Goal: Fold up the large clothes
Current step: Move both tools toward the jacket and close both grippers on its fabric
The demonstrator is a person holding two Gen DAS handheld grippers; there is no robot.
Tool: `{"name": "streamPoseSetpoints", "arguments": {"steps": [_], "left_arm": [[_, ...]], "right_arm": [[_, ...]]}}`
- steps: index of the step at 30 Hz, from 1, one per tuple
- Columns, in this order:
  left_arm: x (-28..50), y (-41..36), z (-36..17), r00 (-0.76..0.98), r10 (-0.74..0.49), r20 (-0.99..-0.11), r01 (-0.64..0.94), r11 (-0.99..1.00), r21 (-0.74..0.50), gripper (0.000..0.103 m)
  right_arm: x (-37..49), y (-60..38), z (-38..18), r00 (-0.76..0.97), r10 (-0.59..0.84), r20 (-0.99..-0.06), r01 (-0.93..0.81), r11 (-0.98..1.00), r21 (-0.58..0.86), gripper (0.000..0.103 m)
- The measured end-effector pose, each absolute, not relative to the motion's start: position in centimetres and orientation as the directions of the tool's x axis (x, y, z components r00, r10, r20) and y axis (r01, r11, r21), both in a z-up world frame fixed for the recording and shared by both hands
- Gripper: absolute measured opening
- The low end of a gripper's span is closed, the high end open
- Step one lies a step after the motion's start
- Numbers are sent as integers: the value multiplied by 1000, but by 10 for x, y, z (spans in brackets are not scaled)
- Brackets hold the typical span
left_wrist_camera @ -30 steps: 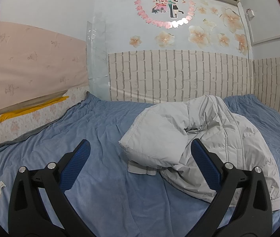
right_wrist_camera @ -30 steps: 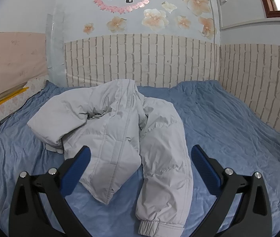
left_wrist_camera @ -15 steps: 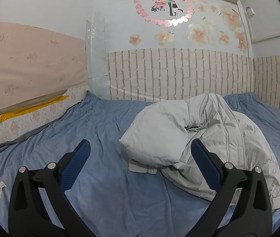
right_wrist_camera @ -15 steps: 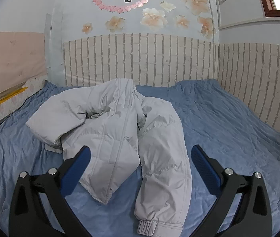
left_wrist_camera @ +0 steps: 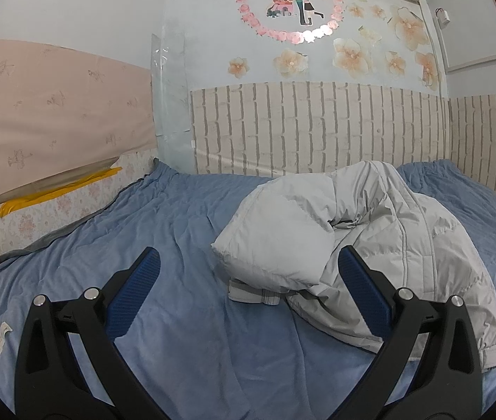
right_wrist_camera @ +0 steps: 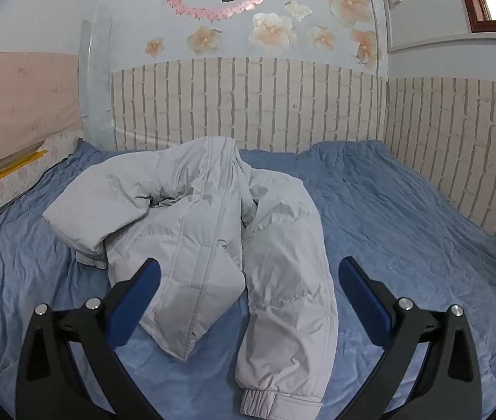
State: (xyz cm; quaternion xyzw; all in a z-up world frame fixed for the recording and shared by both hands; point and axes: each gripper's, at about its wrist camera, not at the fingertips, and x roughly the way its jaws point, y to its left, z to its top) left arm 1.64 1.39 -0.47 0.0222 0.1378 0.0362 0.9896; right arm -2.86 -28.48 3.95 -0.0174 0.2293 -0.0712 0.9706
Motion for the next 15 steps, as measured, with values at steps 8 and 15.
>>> {"name": "streamPoseSetpoints", "arguments": {"steps": [8, 15], "left_arm": [[32, 18, -16, 946, 107, -305, -90, 993, 70, 100], [72, 46, -42, 895, 195, -401, -184, 981, 66, 100]], "right_arm": [[-17, -326, 37, 845, -256, -469, 251, 965, -75, 101], [0, -361, 22, 789, -304, -533, 328, 943, -52, 101]]}}
